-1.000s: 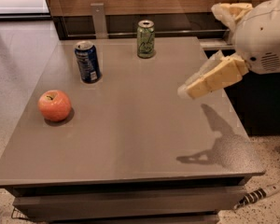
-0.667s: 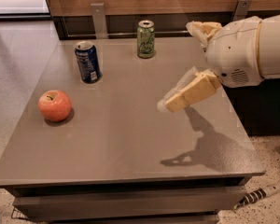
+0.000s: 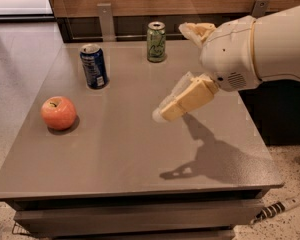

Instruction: Pick apple

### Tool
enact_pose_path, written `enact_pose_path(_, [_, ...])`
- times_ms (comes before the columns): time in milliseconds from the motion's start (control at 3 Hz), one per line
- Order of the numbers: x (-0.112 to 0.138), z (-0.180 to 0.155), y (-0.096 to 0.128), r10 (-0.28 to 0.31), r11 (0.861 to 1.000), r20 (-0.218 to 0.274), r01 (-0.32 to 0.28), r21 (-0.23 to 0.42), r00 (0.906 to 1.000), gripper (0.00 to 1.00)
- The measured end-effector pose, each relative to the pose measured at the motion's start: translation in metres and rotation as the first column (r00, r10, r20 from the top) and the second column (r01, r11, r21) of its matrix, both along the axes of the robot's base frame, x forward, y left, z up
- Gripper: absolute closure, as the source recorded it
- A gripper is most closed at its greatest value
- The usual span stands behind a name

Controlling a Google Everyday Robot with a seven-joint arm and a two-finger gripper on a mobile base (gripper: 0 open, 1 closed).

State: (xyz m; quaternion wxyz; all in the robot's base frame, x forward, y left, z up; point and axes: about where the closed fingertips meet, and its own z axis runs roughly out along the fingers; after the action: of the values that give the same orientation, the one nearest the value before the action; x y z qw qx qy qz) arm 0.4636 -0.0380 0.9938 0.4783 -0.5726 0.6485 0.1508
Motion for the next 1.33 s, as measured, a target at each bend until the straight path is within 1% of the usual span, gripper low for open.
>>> enact_pose_path(333, [0.01, -0.015, 0.017, 0.018, 1.0, -0.032, -0.018, -0.003, 0.9993, 0.0])
enact_pose_path(667, [0.038, -0.055, 0.063, 0.072, 0.997, -0.082, -0.069, 0.04, 0.994, 0.0])
enact_pose_path(1000, [0.045, -0.084, 0.103, 0.11, 0.992, -0.117, -0.102, 0.077, 0.987, 0.0])
enact_pose_path(1333, [0.044, -0.099, 0.127, 0.136, 0.987, -0.134, -0.122, 0.106, 0.9816, 0.0])
